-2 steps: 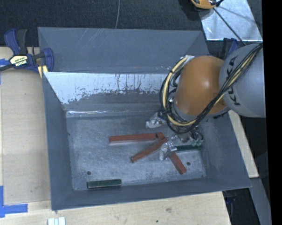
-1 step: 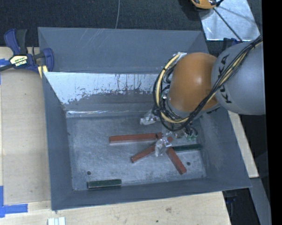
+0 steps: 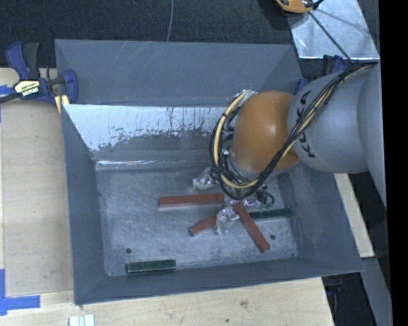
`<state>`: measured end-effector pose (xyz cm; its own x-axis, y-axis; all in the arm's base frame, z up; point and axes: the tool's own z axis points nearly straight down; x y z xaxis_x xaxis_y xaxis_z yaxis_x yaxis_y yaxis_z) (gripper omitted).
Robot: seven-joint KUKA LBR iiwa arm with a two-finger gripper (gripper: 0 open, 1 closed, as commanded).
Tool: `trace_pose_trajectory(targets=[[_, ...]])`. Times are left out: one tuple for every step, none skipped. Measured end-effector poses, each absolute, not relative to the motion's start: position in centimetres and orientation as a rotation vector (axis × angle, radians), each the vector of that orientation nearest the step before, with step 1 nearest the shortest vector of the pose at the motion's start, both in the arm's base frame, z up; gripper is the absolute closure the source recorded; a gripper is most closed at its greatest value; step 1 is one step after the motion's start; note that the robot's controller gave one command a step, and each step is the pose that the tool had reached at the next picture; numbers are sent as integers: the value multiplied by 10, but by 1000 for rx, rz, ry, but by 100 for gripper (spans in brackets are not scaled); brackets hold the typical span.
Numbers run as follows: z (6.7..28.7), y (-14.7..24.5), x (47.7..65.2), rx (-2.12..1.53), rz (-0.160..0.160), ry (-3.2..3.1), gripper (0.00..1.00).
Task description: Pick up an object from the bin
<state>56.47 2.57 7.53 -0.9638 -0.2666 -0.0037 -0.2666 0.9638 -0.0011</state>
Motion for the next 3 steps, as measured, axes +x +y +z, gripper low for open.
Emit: trace_pose_trajectory(targets=[[80,39,584,-788,-15,3007,100],[80,40,584,-788,-15,3007,100],[83,40,582,-788,-12,3014,100]])
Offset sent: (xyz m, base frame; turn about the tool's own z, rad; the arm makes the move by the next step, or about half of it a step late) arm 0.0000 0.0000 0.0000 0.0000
